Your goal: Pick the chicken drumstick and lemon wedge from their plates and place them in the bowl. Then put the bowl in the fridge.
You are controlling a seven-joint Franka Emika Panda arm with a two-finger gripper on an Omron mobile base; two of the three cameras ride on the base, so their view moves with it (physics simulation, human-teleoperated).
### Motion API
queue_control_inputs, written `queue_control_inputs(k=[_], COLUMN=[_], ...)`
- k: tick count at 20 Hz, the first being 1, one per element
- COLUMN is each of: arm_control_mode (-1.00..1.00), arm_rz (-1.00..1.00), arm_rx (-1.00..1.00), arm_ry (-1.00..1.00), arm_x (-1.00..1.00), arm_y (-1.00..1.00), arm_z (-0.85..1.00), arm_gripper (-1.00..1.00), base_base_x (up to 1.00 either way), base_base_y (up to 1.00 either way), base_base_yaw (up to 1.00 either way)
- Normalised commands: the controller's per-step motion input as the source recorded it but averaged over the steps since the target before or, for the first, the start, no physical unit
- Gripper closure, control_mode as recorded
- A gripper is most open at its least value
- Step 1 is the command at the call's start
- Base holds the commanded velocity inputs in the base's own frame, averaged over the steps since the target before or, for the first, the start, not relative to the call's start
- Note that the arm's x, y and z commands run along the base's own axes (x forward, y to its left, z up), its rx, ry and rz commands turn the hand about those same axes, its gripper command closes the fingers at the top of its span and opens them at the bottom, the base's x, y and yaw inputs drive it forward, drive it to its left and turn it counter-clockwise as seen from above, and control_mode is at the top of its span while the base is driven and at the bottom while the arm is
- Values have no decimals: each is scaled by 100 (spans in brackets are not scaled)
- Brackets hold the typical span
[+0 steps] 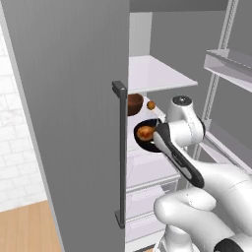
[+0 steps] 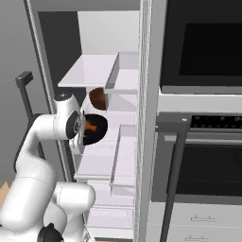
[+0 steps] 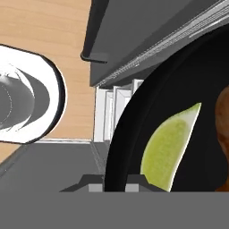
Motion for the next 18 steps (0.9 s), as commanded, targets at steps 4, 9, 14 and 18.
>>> queue_control_inputs(k=[4,9,14,18], arm_control_mode=[-100,-100,-100,-100], arm_rz=[2,0,0,0], arm_rx=[0,1,0,0], arm_ry=[-10,-4,0,0], arm_x=[58,75,80,53], arm_y=[0,0,0,0], arm_z=[-25,-2,0,-27], arm_gripper=[100,100,100,100], base_base_x=[0,0,0,0], base_base_y=[0,0,0,0], base_base_yaw=[0,0,0,0])
